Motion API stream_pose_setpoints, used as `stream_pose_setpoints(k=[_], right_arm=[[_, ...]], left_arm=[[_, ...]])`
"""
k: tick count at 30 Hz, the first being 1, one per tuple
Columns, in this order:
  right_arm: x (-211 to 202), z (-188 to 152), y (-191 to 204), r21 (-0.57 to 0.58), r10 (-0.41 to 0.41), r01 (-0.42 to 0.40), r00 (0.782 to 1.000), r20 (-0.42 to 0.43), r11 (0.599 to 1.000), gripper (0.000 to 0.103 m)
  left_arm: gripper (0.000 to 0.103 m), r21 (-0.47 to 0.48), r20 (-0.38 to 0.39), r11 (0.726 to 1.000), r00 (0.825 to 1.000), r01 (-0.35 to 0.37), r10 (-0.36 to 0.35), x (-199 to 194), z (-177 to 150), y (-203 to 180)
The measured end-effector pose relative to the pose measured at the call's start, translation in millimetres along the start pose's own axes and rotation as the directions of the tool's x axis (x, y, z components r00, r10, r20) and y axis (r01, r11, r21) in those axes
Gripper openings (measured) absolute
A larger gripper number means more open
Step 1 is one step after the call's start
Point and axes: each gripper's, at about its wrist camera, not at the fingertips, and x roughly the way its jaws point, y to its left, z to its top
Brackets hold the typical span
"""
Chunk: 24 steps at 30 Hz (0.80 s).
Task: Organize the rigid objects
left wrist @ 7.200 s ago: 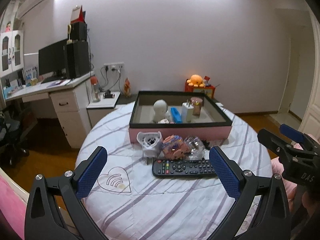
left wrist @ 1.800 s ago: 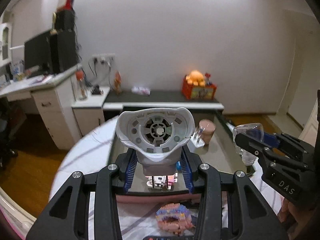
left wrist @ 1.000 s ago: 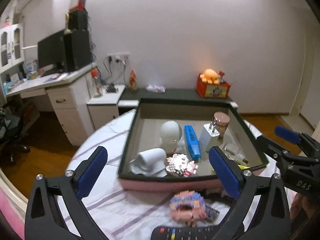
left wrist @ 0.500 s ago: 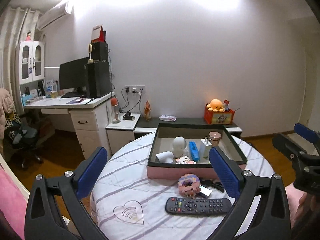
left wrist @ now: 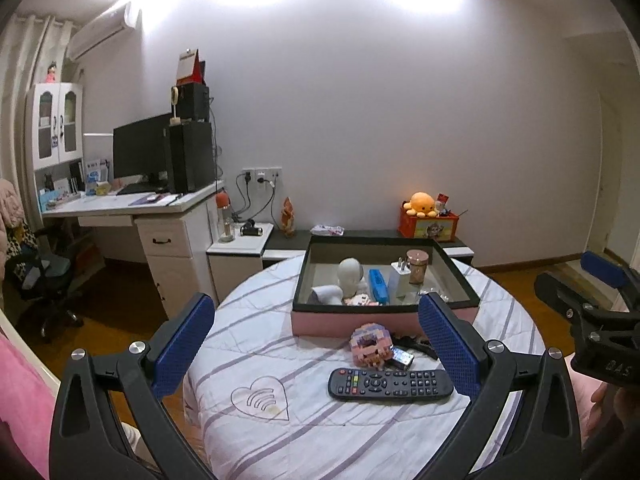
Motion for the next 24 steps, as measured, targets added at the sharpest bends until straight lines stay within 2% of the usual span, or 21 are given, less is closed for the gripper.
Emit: stream_pose_setpoints(k=[4,7,12,15,17,19,22,24], right_arm=[[22,-20,-4,0.014,0.002,-0.001,0.996,-0.087,1.0,0.103],[51,-40,-6,0.025,0.018,-0.013,0.984,-0.18,1.0,0.103],[100,-73,-1,0.008,0.047,-0.047,0.944,-0.327,0.999,0.103],[117,-84,2,0.007,0.077,-0.08,0.922,-0.379,0.997,0.103],[125,-89,5,0.013,0.125,-0.131,0.905,-0.406,0.991,0.103],[136,-94,9,0.011,0.173,-0.188,0.877,-0.448,0.982,0.103],[147,-98,16,-0.009,0.198,-0.23,0.853,-0.483,0.973,0.103],[151,-99,19,-0.021,0.197,-0.238,0.848,-0.493,0.971,0.103]], left_arm=[[0.103,0.003,-0.048,1.0,0.999,-0.008,0.008,13,-13,4],[0.103,0.005,-0.102,1.0,0.995,-0.022,0.023,28,-25,7],[0.103,0.002,-0.197,1.0,0.98,-0.018,0.018,56,-46,10],[0.103,0.003,-0.241,1.0,0.971,-0.01,0.011,71,-55,12],[0.103,0.003,-0.266,1.0,0.964,-0.009,0.01,79,-60,13],[0.103,0.001,-0.281,1.0,0.96,-0.011,0.011,85,-63,14],[0.103,-0.006,-0.299,1.0,0.954,-0.011,0.009,91,-68,15],[0.103,-0.002,-0.304,1.0,0.953,-0.012,0.01,92,-70,15]])
